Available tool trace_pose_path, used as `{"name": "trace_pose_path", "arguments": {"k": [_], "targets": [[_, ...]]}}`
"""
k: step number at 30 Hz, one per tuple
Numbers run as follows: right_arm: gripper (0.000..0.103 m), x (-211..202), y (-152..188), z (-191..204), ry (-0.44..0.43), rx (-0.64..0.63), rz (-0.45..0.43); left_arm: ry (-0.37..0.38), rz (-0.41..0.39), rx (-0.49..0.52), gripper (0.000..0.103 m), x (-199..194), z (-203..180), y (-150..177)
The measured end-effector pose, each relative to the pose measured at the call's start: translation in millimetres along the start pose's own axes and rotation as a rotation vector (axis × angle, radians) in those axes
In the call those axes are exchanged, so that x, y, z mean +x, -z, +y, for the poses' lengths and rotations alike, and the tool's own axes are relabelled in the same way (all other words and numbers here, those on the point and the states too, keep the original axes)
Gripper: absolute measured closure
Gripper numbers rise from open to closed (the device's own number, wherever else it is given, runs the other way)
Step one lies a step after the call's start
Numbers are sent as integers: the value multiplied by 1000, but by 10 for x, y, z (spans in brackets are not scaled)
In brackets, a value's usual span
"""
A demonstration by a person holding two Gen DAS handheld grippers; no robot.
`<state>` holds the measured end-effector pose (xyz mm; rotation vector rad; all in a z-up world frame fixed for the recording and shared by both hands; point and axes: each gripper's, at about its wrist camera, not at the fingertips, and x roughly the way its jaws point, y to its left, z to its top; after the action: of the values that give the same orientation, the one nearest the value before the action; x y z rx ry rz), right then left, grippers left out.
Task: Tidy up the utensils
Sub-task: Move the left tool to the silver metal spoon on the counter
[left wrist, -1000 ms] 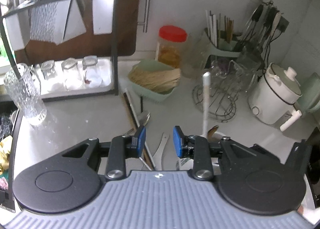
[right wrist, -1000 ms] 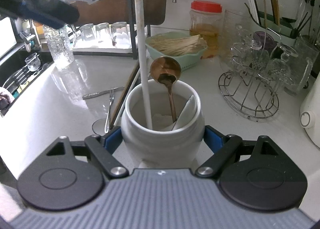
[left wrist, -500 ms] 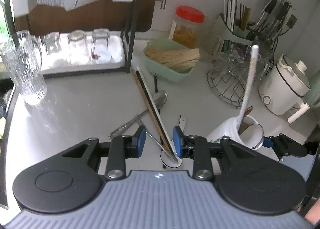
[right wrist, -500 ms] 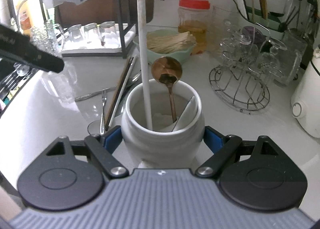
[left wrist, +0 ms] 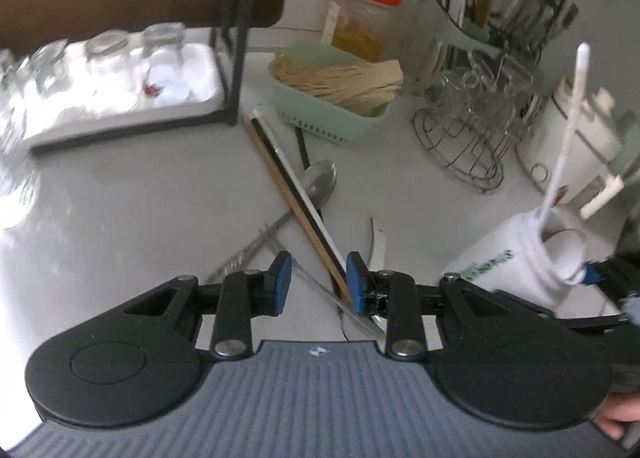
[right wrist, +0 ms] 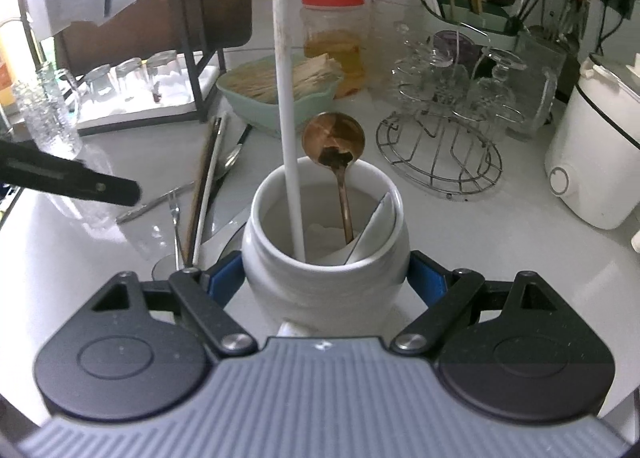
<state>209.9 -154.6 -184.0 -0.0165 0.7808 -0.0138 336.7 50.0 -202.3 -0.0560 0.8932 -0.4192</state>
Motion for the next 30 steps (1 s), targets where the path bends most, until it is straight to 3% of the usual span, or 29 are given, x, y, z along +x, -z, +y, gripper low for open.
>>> {"name": "trace_pose_path", "arguments": {"k": [5,8,13,22,30], "targets": [[13,7,-18,1,0,-10,8,-7,-5,135,67,344,-84,-132],[13,14,-26,5,1,-5,15,-12,-24,229,53,534,-158,-205],[14,18,-21,1,2,2,16,3,-28,353,53,812,-261,-331],[14,23,-21,-2,0,5,18,28,-16,450,53,1066,-216,-500],[14,25,-23,1,-1,-5,20,86,49,427,56,1170,-145,-587]]}}
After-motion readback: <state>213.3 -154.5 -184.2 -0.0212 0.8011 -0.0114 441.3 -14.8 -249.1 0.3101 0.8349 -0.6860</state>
